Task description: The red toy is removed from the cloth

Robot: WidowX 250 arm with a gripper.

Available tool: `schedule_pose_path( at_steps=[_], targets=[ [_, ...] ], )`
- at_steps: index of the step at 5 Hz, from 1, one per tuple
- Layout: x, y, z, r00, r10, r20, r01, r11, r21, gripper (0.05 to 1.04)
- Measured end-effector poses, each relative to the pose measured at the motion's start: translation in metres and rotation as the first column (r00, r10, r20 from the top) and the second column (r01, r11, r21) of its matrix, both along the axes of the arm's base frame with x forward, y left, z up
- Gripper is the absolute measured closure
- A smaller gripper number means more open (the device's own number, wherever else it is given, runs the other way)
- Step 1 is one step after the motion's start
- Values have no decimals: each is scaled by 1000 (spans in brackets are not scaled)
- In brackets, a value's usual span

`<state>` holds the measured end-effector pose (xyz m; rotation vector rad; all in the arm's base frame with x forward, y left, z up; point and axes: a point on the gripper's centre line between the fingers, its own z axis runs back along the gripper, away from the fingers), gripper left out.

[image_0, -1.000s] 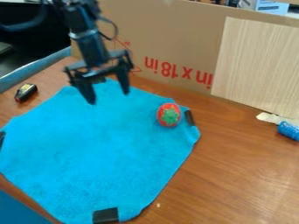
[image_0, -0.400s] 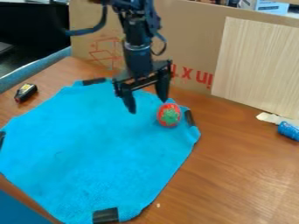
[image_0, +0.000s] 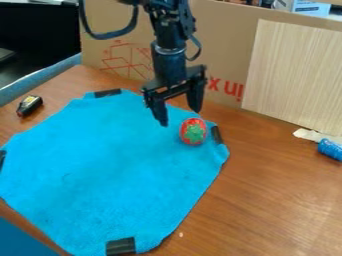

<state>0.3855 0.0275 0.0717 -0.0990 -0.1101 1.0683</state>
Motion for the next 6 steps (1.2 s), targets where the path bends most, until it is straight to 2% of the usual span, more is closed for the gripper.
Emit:
schedule_pose_path(
  at_steps=[1,3,4,5,6],
  targets=[
    [9,-6,-10,1000,-5,-22,5,1000,-11,84],
    [10,-19,-17,999,-24,-47,23,999,-21,83],
    [10,-22,-18,999,-29,-42,28,999,-21,139],
    [8,-22,-21,999,-17,-47,16,1000,-23,358],
    [7,-23,-20,999,-29,-45,28,999,-27,360]
  ],
)
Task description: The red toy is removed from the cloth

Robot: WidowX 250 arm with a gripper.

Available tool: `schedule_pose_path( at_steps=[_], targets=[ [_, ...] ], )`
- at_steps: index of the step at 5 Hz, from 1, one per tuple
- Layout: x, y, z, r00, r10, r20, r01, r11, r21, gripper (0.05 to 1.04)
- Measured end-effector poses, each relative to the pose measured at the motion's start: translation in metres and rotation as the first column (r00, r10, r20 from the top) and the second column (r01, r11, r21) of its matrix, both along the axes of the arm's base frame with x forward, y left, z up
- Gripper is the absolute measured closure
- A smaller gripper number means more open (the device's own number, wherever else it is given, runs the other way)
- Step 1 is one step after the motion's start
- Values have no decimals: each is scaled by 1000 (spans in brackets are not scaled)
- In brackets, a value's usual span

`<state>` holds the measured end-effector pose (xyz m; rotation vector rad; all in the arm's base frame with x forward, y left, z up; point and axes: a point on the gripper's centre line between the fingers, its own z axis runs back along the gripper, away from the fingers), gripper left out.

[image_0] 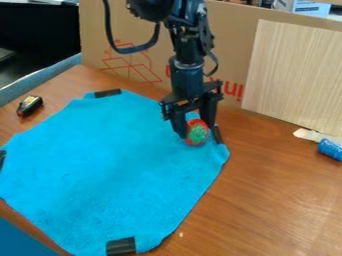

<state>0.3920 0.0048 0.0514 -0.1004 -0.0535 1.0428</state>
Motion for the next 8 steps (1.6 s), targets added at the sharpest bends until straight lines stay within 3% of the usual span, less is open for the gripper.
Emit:
schedule_pose_path(
  at_steps=[1,2,3,4,5,7,8],
  targets=[
    [-3,-3,0,1000,-13,-27,12,1000,-19,360],
    [4,-19,15,999,-45,-4,45,998,-48,360],
    [8,-59,48,987,-145,73,151,984,-92,360],
    [1,-95,60,964,-243,103,253,963,-90,360],
    [-25,-132,53,932,-350,88,358,930,-88,360],
    [-75,-134,20,912,-409,11,409,910,-67,360],
    [-84,-138,9,898,-441,4,440,896,-52,360]
  ],
)
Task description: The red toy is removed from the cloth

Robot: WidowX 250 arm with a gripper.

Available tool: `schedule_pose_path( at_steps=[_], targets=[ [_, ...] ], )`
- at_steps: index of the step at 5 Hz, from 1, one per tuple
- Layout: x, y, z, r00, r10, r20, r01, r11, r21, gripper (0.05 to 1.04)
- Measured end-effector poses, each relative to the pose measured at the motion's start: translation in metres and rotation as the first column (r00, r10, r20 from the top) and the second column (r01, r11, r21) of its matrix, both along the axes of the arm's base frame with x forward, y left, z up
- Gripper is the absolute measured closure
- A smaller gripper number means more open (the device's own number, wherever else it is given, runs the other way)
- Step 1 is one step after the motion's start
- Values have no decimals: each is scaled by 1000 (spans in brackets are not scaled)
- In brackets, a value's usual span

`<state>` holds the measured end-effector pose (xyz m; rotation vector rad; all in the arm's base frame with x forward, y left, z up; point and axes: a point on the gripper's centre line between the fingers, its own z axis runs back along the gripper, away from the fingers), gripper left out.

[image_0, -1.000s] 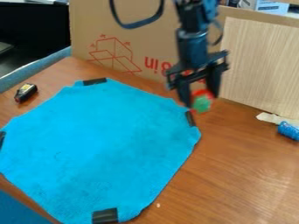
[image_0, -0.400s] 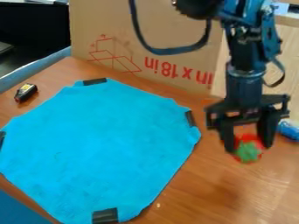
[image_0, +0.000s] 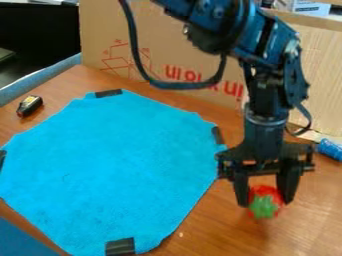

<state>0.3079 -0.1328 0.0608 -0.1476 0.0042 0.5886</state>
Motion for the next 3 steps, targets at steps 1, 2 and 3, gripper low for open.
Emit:
schedule_pose_path(
  at_steps=[1,2,3],
  targets=[
    [3,2,-1,1000,12,16,-12,1000,15,328],
    [1,4,-1,1000,14,6,-14,1000,26,186],
    [2,13,-1,998,55,-9,-55,998,39,76]
  ],
)
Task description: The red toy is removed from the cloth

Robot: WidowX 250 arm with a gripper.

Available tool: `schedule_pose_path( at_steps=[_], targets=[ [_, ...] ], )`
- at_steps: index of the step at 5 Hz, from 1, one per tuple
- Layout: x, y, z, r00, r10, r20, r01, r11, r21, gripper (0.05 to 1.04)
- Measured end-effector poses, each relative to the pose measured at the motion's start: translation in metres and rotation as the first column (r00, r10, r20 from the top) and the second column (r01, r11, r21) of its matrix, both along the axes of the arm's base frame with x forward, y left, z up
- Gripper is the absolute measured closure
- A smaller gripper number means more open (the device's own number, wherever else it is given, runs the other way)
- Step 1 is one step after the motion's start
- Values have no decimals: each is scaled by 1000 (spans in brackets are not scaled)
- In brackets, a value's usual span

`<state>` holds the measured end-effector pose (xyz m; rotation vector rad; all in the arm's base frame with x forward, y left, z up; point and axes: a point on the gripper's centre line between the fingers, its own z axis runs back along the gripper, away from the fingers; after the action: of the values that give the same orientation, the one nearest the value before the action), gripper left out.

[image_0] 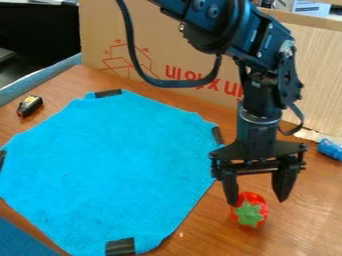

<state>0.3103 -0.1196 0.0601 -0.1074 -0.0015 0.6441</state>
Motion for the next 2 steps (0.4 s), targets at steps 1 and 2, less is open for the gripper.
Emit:
schedule_pose_path(
  at_steps=[1,2],
  targets=[
    [3,3,4,1000,4,-3,-4,1000,-9,82],
    [2,6,17,1000,0,0,0,1000,-28,83]
  ],
)
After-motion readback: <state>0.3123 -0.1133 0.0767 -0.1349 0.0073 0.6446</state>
